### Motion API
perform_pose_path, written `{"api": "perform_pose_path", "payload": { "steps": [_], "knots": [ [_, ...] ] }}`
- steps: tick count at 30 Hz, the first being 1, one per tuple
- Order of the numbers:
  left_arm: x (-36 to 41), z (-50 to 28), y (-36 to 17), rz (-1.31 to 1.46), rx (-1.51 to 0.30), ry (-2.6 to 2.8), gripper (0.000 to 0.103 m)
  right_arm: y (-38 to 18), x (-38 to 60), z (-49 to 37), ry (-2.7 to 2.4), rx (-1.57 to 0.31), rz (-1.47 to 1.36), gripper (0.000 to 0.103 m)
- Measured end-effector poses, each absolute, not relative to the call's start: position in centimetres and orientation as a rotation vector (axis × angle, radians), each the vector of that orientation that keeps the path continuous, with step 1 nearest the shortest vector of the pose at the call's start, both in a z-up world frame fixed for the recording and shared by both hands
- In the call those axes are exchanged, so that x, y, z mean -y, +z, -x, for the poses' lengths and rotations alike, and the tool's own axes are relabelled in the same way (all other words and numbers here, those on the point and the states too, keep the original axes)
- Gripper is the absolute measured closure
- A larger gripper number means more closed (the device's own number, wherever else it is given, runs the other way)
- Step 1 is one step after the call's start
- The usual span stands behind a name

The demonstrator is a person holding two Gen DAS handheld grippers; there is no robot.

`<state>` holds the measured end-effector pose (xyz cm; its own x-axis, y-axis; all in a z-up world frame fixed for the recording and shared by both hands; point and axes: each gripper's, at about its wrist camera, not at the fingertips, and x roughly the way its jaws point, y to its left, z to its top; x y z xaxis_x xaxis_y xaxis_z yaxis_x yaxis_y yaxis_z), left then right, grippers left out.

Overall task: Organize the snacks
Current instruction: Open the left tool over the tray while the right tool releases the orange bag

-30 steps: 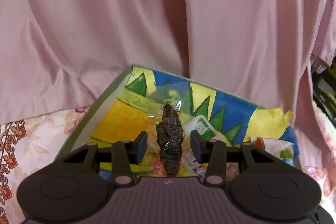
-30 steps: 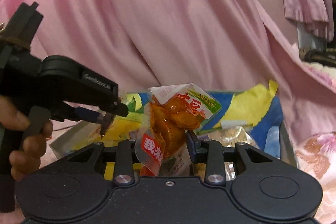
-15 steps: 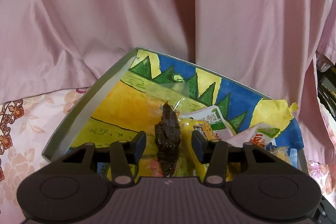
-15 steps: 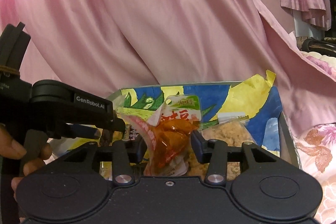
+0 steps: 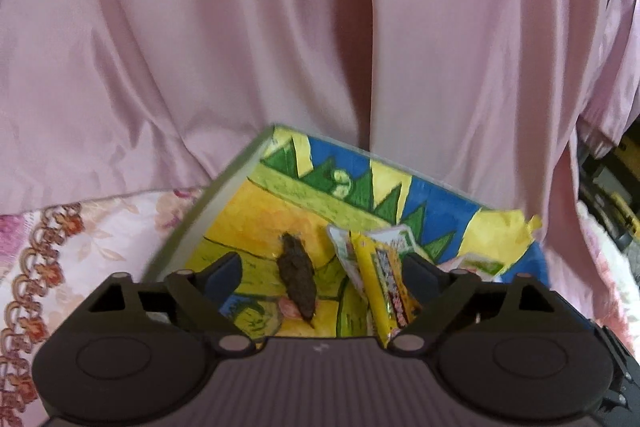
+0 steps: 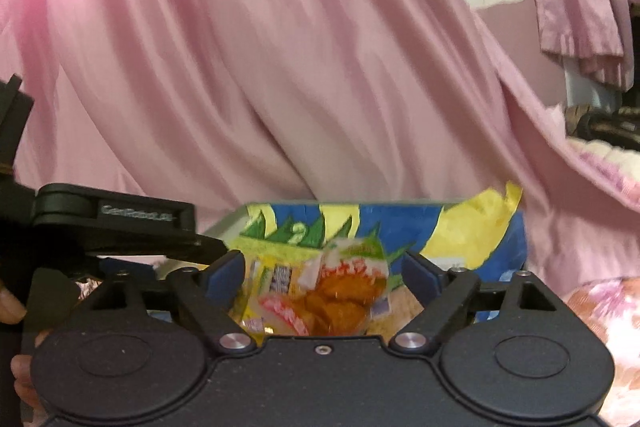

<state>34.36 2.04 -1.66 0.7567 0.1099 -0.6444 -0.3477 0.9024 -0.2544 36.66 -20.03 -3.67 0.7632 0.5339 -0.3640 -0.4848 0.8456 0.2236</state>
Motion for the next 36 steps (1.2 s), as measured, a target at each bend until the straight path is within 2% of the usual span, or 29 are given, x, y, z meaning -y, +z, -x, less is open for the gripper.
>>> {"api": "perform_pose_path", "payload": {
  "steps": [7,18,28,36],
  "knots": [
    [-2.5,-30.5,1.7,0.367,-0.574,0.272,0.003,0.2,22.1,-34.2,0.523,-0.349,-0.15,0.001],
    [-1.8,-21.4,4.7,0.344,-0.455,0.239,0.001,5.2,24.2,-27.0,0.446,-0.204,-0.15,0.001],
    [-1.7,-14.2,5.3,0.29,-0.424,0.25,0.001,5.6,25.3,-19.4,0.387,-0.156,-0.112,0.001],
    [-1.8,-9.5,4.5,0.228,-0.46,0.208,0.001,4.5,26.1,-13.6,0.32,-0.206,-0.12,0.001]
  ]
}}
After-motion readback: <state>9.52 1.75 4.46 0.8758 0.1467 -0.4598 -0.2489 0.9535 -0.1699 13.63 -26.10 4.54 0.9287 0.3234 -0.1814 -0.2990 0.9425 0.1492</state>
